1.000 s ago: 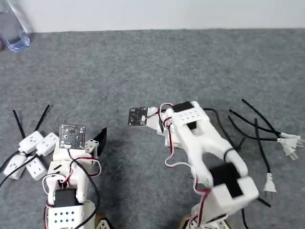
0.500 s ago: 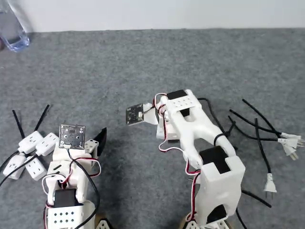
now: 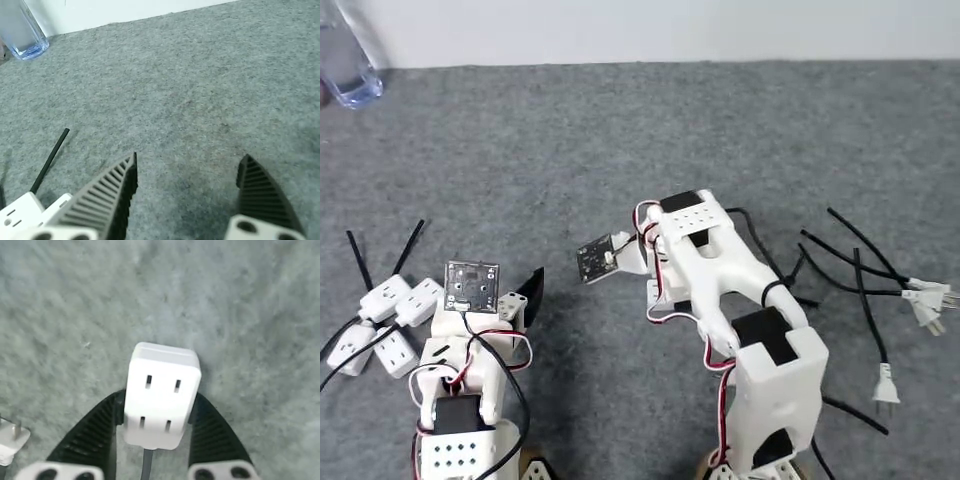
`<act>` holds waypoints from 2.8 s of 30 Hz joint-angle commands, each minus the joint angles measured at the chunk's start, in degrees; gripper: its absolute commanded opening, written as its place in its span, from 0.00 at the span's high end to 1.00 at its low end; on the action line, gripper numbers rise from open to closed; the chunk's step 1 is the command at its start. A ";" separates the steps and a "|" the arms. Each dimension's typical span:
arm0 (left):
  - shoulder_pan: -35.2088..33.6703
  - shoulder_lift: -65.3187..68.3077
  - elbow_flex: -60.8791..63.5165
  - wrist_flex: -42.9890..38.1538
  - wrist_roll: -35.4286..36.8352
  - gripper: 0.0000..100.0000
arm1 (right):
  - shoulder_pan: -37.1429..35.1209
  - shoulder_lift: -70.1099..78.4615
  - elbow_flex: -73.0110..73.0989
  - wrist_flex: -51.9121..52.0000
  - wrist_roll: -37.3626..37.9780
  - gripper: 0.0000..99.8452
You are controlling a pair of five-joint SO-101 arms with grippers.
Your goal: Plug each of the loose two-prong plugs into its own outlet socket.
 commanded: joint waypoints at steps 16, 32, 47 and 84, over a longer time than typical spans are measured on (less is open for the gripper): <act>0.35 -0.53 -0.31 -0.88 -0.70 0.70 | -2.24 -5.93 -0.53 4.97 -6.42 0.59; 0.35 -0.53 -0.31 -0.88 -0.70 0.70 | 13.93 -33.45 15.65 14.99 -8.97 0.83; 0.35 -0.53 -0.31 -0.79 -0.70 0.70 | 14.99 -57.10 52.22 -1.89 -13.54 0.79; 0.35 -0.53 -0.31 -0.62 -0.70 0.70 | 15.08 -74.86 71.12 -9.27 -7.91 0.88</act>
